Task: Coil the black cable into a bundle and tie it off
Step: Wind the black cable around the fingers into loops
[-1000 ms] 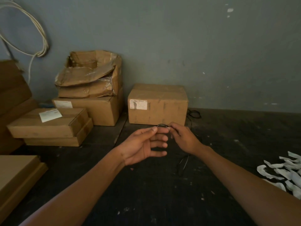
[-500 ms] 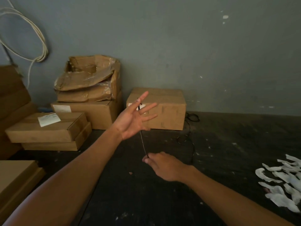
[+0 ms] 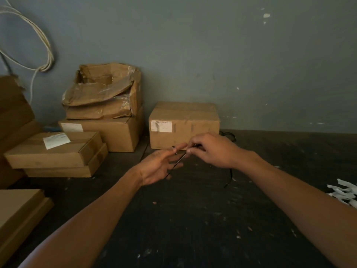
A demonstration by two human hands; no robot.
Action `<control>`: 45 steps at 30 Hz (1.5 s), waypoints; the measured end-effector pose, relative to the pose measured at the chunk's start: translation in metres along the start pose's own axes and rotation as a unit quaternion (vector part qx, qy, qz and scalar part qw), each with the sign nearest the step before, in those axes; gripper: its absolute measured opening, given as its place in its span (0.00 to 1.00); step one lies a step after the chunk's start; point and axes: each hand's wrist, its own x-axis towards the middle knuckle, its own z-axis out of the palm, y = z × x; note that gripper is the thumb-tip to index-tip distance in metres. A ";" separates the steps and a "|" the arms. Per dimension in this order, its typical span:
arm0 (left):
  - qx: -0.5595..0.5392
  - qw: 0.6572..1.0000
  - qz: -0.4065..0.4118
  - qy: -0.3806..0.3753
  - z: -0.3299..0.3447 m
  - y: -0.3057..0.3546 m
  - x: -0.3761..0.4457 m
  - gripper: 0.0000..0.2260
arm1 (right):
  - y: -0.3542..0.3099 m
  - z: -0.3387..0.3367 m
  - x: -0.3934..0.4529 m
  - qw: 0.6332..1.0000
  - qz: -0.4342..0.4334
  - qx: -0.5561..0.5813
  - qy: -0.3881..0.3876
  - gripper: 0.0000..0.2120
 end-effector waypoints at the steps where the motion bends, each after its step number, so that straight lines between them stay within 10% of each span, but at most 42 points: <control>1: -0.001 1.000 -0.002 -0.007 0.004 -0.001 0.000 0.19 | 0.001 -0.004 0.002 1.000 -0.003 -0.008 0.011 0.06; 23: -0.102 0.967 0.043 -0.228 0.051 0.048 -0.015 0.20 | 0.067 0.031 -0.009 0.982 0.059 0.142 0.109 0.10; 38: -0.137 0.977 0.093 -0.133 0.034 0.066 0.010 0.20 | -0.016 0.101 -0.042 0.982 0.016 0.147 -0.120 0.12; 45: -0.101 0.991 0.070 -0.052 0.011 0.049 0.013 0.18 | -0.024 0.067 -0.041 0.994 -0.042 0.081 -0.063 0.12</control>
